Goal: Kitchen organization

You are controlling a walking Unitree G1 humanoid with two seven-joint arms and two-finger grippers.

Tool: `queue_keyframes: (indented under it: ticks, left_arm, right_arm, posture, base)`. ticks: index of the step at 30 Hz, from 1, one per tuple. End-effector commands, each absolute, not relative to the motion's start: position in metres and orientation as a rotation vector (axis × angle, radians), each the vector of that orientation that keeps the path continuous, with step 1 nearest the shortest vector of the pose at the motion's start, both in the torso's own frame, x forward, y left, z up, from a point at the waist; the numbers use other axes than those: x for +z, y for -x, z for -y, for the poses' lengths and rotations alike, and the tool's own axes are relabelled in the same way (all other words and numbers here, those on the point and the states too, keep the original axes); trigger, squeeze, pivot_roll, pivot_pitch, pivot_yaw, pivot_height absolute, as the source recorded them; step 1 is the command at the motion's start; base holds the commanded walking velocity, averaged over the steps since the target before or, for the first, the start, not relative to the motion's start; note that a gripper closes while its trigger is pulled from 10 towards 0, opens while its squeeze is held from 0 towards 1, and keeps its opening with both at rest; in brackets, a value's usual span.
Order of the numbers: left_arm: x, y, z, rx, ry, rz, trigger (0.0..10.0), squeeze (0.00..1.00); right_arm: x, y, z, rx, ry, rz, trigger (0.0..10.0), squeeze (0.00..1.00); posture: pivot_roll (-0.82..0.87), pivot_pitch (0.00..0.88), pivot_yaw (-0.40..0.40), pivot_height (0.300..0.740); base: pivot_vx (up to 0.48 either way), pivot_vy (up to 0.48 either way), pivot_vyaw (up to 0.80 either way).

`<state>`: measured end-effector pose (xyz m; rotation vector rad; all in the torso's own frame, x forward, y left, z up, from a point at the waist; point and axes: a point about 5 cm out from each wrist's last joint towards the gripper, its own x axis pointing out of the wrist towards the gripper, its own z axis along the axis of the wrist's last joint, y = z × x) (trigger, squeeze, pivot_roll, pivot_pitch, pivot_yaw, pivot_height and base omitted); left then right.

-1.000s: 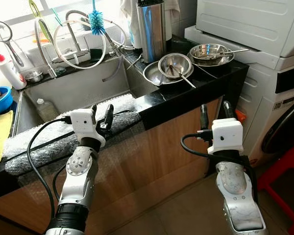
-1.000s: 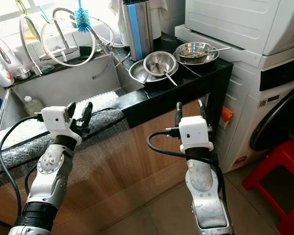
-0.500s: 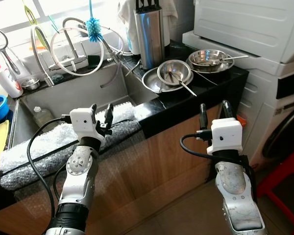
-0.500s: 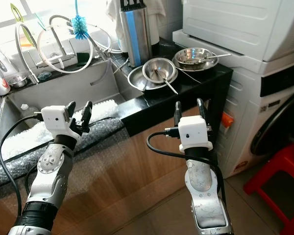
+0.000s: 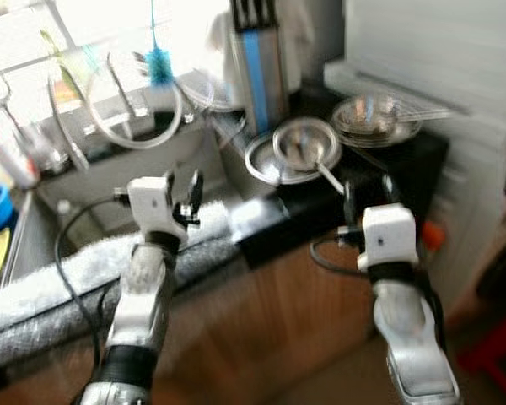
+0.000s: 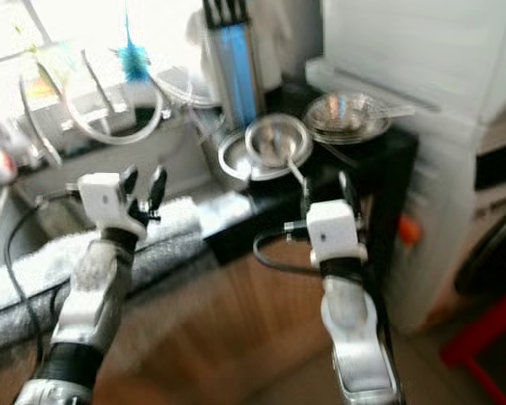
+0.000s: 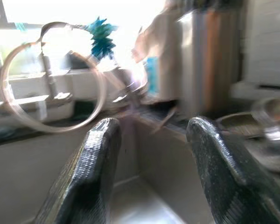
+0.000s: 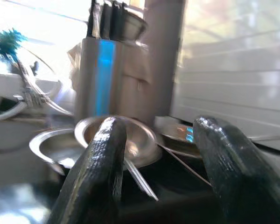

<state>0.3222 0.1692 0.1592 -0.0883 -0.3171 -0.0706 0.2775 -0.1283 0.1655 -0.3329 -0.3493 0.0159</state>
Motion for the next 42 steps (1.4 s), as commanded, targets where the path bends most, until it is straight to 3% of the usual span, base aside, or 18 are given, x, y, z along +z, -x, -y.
queue_keyframes:
  ticks: [1, 15, 34, 37, 38, 39, 40, 42]
  left_arm:
    - [0.164, -0.324, -0.162, -0.09, 0.083, 0.335, 10.0, 0.0]
    - [0.162, -0.325, -0.166, -0.065, 0.087, 0.332, 10.0, 0.0]
    - [0.163, -0.328, -0.165, -0.055, 0.099, 0.345, 10.0, 0.0]
    - [0.161, -0.326, -0.165, -0.05, 0.107, 0.346, 10.0, 0.0]
    - [0.161, -0.326, -0.165, -0.049, 0.106, 0.346, 10.0, 0.0]
    - [0.161, -0.326, -0.166, -0.049, 0.105, 0.346, 10.0, 0.0]
    - [0.161, -0.326, -0.166, -0.048, 0.105, 0.345, 10.0, 0.0]
    - [0.161, -0.326, -0.166, -0.047, 0.104, 0.345, 10.0, 0.0]
  right_arm:
    - [0.165, -0.278, 0.134, 0.004, 0.347, 0.343, 10.0, 0.0]
    - [0.167, -0.278, 0.133, 0.025, 0.351, 0.35, 10.0, 0.0]
    - [0.174, -0.277, 0.129, 0.057, 0.354, 0.376, 10.0, 0.0]
    - [0.175, -0.264, 0.12, 0.135, 0.355, 0.394, 10.0, 0.0]
    - [0.172, -0.263, 0.12, 0.137, 0.353, 0.387, 10.0, 0.54]
    - [0.171, -0.262, 0.12, 0.138, 0.351, 0.383, 10.0, 0.54]
    - [0.169, -0.26, 0.12, 0.142, 0.35, 0.378, 10.0, 1.0]
    - [0.167, -0.258, 0.121, 0.148, 0.352, 0.37, 10.0, 1.0]
  posture:
    - [-0.13, 0.0, 0.164, 0.74]
    - [-0.13, 0.0, 0.156, 0.74]
    - [-0.13, 0.0, 0.153, 0.74]
    - [-0.14, 0.0, 0.152, 0.74]
    - [-0.14, 0.0, 0.152, 0.74]
    - [-0.14, 0.0, 0.152, 0.74]
    - [-0.14, 0.0, 0.152, 0.74]
    - [-0.14, 0.0, 0.153, 0.74]
  base:
    - [0.371, 0.0, 0.0]
    - [0.35, 0.0, 0.0]
    - [0.0, 0.0, 0.0]
    - [0.0, 0.0, 0.0]
    - [0.0, 0.0, 0.0]
    - [0.0, 0.0, 0.0]
    - [0.0, 0.0, 0.0]
    - [0.0, 0.0, 0.0]
